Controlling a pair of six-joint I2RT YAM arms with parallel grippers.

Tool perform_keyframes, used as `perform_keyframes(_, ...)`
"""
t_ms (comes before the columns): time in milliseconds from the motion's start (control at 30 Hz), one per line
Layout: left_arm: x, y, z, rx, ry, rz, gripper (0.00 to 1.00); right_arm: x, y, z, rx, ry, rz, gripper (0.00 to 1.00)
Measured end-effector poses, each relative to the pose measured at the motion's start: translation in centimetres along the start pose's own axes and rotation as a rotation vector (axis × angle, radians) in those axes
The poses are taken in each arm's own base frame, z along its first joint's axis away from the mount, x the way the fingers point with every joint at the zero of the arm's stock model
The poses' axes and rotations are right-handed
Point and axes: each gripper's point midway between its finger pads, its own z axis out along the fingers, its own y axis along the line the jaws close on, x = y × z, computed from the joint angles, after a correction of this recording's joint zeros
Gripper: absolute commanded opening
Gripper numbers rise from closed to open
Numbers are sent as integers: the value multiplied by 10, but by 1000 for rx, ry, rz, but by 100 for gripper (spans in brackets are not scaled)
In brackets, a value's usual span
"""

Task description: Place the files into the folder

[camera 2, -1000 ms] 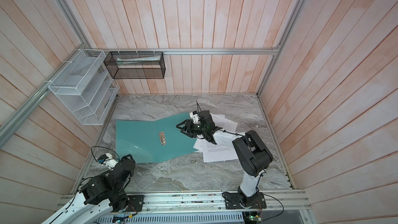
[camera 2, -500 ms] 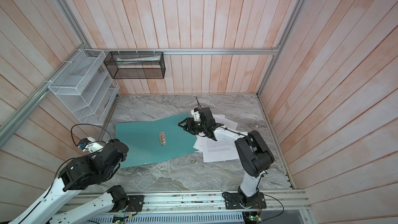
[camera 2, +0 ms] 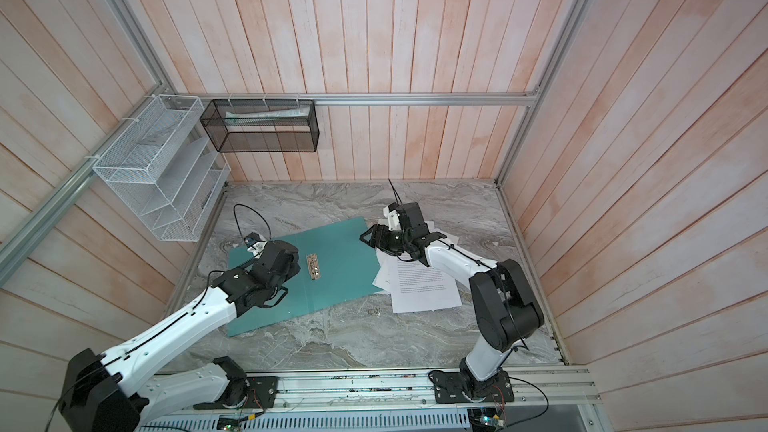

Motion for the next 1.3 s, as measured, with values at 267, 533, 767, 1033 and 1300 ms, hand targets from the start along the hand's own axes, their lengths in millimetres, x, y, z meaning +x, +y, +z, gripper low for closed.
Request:
perform_keyframes(267,11,-25,52,93,95,42,56,3,-22,-13,42,-17,15,67)
perform_keyframes(533,38,-32,92,116,185,94,56,13,-36,-8,49,11,42,65)
perform_keyframes(767,52,-35,112,113,225,120,44,14,-40,-2,24,30,56,63)
perform_keyframes(1033,52,-42,128,93,229,173,37,16,-38,4,-14,50,82,62)
perform_keyframes(1300,56,-46,130,75,187,297,30,23,-43,5,-18,58,106,61)
